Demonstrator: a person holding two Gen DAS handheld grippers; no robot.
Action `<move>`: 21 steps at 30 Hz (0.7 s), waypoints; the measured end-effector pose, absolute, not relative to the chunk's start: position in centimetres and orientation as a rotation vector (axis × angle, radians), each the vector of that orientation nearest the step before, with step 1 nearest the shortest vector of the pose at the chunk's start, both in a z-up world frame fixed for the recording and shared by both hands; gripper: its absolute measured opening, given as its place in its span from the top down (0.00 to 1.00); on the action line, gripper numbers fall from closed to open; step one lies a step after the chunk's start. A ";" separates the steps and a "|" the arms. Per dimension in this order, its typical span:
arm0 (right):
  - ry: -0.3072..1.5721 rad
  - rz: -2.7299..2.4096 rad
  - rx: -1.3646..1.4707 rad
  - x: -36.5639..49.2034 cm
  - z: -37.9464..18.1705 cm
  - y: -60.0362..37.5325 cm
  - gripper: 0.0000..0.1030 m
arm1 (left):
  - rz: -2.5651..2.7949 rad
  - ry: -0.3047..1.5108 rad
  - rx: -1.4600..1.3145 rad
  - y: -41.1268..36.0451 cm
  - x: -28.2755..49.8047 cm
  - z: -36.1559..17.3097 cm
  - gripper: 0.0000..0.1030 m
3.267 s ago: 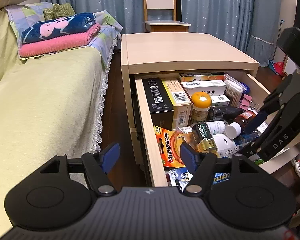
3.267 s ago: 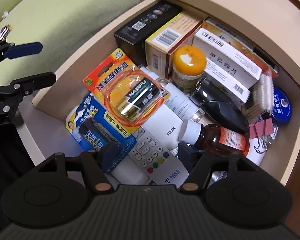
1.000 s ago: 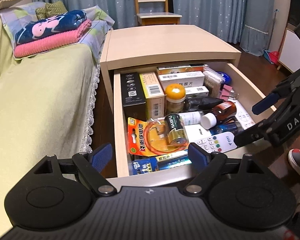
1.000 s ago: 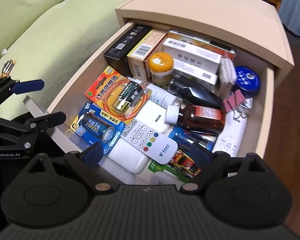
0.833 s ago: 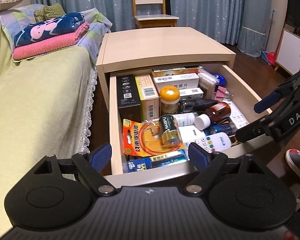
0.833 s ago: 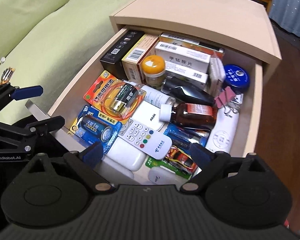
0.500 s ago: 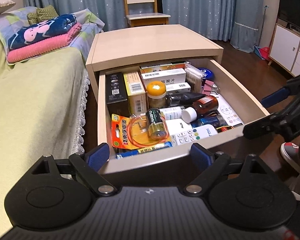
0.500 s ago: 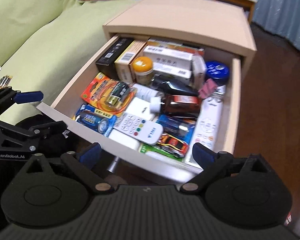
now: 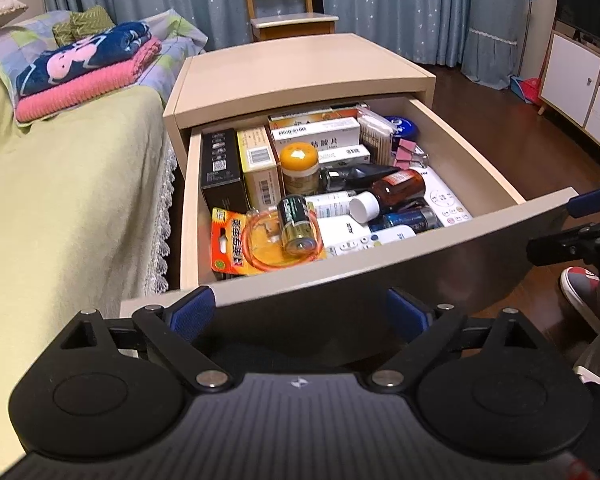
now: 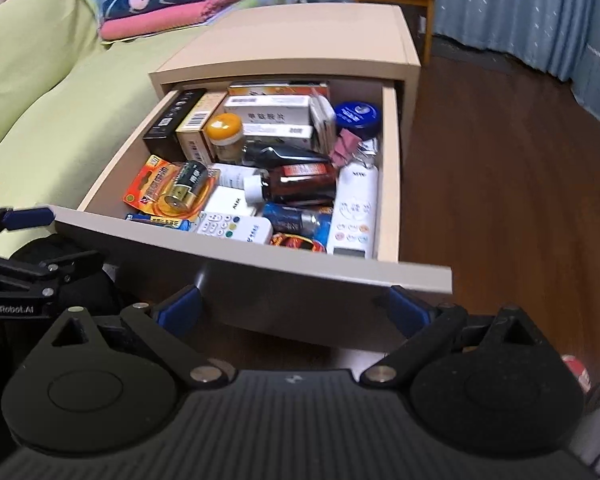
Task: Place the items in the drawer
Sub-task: 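Press the right gripper against the drawer front and push it inward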
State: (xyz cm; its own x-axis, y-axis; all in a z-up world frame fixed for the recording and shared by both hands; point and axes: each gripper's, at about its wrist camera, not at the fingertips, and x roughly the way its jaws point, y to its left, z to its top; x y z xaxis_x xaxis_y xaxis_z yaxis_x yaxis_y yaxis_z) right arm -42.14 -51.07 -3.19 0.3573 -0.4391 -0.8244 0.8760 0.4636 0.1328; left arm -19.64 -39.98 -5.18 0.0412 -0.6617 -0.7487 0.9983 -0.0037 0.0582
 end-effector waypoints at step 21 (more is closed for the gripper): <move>0.723 -1.016 0.705 -42.1 -5.0 -51.8 0.04 | -1.370 0.727 0.640 -41.7 -19.0 -6.2 0.08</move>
